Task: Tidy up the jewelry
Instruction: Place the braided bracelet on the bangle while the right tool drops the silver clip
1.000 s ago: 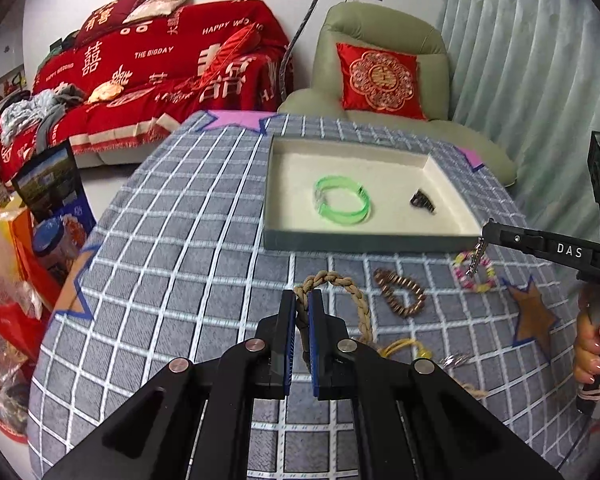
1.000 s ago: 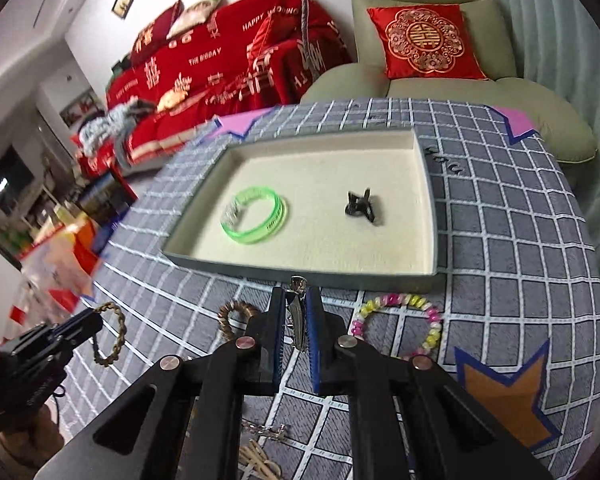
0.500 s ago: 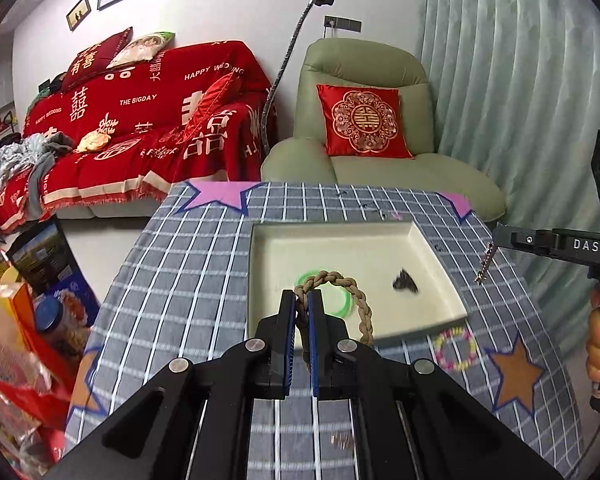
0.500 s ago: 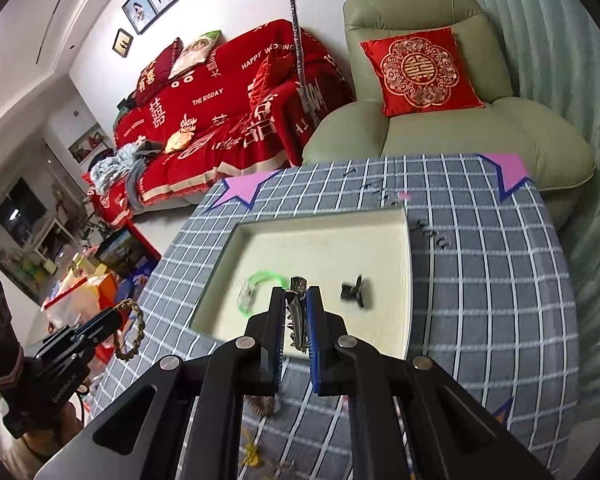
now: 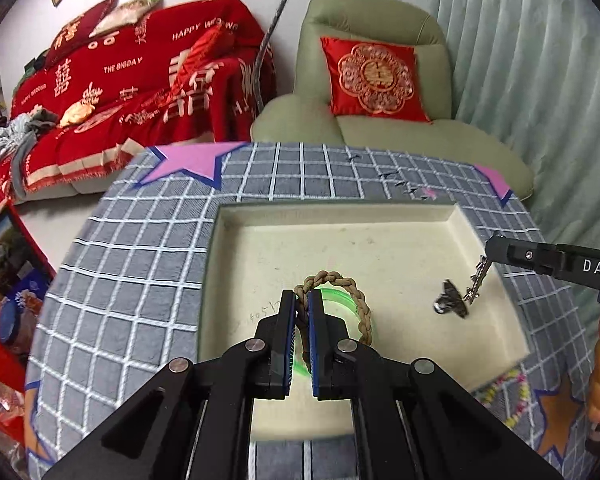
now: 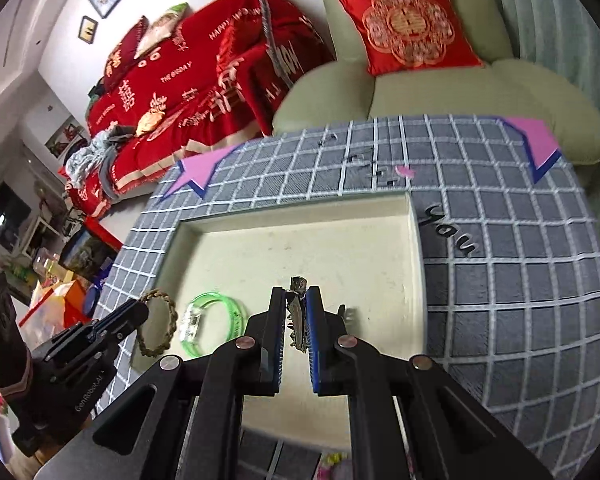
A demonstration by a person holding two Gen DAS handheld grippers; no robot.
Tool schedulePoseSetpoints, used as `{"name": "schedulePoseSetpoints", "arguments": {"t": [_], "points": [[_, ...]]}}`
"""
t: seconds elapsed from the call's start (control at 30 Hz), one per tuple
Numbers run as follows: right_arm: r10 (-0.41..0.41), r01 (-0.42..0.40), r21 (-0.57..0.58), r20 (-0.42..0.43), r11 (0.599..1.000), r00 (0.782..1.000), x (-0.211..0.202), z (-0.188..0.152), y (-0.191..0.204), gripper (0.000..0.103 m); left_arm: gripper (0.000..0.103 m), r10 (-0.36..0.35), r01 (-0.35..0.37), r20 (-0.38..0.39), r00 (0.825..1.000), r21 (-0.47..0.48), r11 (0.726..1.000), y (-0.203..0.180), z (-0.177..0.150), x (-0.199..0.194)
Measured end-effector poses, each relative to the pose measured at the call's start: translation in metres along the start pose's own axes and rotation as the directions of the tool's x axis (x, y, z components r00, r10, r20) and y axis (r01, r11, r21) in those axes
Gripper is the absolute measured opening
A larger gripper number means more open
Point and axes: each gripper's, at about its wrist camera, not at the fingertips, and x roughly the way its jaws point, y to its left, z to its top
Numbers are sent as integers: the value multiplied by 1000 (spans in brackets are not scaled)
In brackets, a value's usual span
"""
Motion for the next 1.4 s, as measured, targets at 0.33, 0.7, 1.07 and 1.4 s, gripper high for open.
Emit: {"name": "schedulePoseSetpoints", "arguments": {"t": [0.33, 0.7, 1.07, 1.4], "points": [[-2, 3, 27, -38, 1000, 999, 40, -1, -9, 11, 16, 25, -25, -50, 998, 8, 1000, -3, -4, 37], [2, 3, 68, -68, 998, 998, 57, -7, -18, 11, 16, 105, -102, -59, 993, 52, 993, -13, -7, 46], [20, -18, 66, -22, 998, 1000, 33, -11, -15, 53, 16, 126, -123, -45, 991, 56, 991, -12, -8, 41], [38, -42, 85, 41, 996, 998, -8, -18, -14, 59, 103, 130, -132, 48, 990, 35, 991, -14, -5, 18]]}}
